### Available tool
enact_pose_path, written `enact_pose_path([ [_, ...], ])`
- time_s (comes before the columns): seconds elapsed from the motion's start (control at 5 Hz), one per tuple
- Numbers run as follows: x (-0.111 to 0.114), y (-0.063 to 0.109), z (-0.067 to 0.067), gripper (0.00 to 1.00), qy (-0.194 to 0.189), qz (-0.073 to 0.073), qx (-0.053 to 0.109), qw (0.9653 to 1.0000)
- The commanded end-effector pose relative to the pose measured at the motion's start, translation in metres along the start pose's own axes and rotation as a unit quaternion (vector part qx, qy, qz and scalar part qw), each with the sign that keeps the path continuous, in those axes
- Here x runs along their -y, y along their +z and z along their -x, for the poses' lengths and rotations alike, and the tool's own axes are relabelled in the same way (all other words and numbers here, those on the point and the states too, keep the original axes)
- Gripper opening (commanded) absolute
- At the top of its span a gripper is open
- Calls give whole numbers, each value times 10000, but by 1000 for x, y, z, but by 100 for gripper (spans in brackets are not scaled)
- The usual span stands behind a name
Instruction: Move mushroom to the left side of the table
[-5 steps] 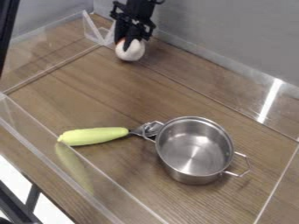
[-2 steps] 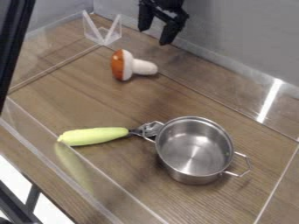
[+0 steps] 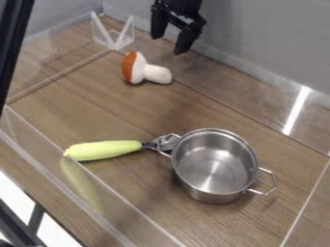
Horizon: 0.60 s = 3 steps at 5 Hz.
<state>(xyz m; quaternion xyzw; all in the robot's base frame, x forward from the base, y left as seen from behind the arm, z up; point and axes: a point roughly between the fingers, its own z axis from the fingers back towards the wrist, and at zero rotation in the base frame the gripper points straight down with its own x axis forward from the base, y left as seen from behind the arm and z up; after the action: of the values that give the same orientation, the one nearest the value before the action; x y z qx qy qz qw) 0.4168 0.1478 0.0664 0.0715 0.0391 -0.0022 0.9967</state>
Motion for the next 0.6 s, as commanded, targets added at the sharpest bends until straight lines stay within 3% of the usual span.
enact_pose_path([
  [0.0, -11, 25, 2, 100, 497, -60, 200, 9985],
  [0.4, 12, 50, 12, 100, 498, 54, 233, 9985],
])
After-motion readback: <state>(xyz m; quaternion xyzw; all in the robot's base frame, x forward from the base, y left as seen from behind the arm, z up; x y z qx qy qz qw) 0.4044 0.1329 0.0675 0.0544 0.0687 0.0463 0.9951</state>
